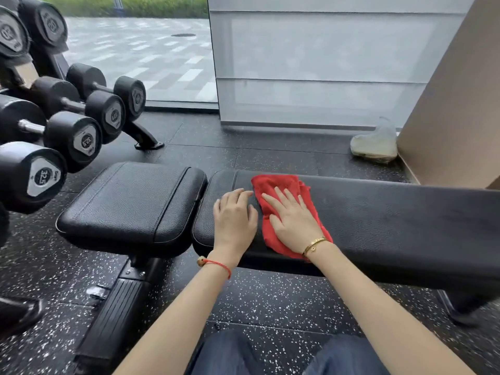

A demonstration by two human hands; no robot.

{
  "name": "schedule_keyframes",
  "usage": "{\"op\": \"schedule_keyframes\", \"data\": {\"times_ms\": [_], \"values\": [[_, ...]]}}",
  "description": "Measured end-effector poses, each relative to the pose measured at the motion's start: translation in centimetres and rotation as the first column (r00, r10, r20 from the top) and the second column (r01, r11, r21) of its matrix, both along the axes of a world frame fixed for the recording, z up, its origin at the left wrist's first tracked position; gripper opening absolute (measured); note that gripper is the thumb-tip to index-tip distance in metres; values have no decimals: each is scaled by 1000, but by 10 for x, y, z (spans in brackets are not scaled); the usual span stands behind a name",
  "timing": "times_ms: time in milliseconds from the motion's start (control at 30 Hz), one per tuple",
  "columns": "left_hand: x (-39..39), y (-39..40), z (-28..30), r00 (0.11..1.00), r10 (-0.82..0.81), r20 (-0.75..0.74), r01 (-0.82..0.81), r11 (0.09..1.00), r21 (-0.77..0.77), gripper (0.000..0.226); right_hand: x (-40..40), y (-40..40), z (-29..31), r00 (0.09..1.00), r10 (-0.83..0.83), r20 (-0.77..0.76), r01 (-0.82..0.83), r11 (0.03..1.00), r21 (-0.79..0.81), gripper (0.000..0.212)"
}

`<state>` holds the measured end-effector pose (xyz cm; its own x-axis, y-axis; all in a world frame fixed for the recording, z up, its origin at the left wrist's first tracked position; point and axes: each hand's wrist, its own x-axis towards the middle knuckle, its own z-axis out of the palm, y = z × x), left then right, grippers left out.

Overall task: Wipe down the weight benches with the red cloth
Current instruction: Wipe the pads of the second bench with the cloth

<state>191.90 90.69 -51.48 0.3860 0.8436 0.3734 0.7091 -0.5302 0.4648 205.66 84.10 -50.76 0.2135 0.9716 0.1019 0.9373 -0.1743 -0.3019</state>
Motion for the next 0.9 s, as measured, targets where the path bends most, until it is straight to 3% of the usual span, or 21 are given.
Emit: {"op": "schedule_keyframes", "data": {"times_ms": [167, 367, 633, 767, 900], "values": [[18, -4, -8, 999, 4, -41, -4, 1000, -11, 36, 35, -38, -7, 996, -82, -15, 83, 996, 31, 55], [21, -6, -15, 995, 47, -84, -44, 998, 36, 32, 65, 11, 9, 959, -282, -7, 280, 957, -79, 56], [19, -7, -16, 996, 48, -80, -44, 998, 54, 33, 51, -41, -3, 996, -85, -19, 86, 996, 4, 58], [20, -9, -15, 992, 37, -119, -32, 998, 48, 36, 85, -66, -6, 973, -228, -29, 228, 973, 17, 57], [22, -12, -14, 990, 54, -132, -45, 996, 72, 35, 119, -40, 6, 900, -436, 2, 435, 897, -77, 57]]}}
